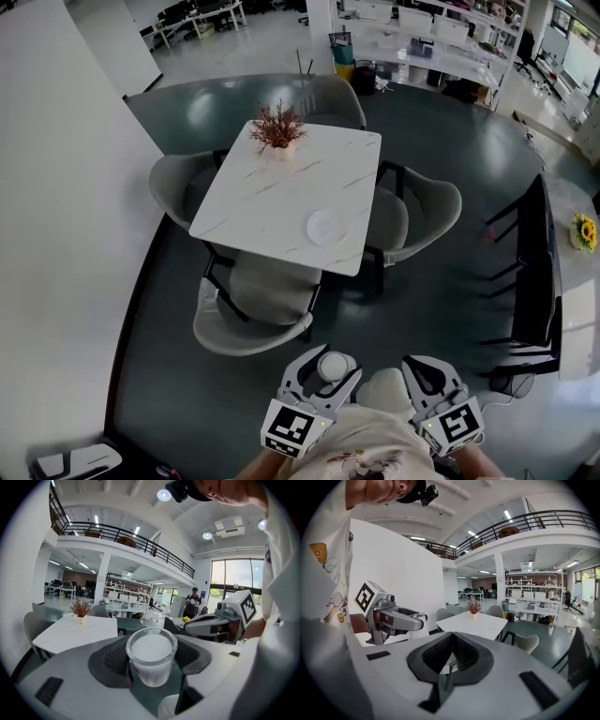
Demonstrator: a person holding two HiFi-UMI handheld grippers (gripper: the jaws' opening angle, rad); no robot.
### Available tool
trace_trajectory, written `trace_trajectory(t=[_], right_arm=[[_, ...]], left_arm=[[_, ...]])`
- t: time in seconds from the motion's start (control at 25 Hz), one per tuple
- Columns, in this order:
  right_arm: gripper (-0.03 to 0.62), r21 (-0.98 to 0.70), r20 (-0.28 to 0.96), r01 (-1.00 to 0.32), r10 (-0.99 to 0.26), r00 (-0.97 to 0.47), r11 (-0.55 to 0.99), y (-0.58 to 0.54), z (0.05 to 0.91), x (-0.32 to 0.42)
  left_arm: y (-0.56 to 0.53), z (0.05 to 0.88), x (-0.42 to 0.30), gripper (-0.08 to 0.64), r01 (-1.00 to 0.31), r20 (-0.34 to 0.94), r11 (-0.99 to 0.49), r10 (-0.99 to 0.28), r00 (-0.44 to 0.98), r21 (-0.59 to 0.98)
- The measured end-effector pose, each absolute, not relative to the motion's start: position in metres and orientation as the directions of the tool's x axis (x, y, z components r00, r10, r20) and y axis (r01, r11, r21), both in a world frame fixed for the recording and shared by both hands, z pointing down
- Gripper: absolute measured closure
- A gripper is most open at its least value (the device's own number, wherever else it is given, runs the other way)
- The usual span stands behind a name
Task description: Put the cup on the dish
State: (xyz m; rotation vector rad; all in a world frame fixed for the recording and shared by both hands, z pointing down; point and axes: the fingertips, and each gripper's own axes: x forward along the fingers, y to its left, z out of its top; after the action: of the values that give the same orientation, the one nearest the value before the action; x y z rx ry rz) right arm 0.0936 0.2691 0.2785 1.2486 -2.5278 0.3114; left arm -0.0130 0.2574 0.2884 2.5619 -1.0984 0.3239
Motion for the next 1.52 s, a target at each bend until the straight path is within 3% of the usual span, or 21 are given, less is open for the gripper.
trace_trajectory(t=[0.88, 1.52], right_arm=[[0.588, -0.121, 0.368, -0.769, -0.691, -0.622, 0.628, 0.174, 0.296, 0.088], [0.588, -0.116, 0.247, -0.669, -0.631, -0.736, 0.735, 0.064, 0.265, 0.102]], left_arm=[[0.174, 0.305, -0.013, 0.283, -0.756, 0.38, -0.61, -0.658, 0.65, 0.237], [0.058, 0.307, 0.024, 0.282, -0.753, 0.432, -0.614, -0.627, 0.648, 0.237]])
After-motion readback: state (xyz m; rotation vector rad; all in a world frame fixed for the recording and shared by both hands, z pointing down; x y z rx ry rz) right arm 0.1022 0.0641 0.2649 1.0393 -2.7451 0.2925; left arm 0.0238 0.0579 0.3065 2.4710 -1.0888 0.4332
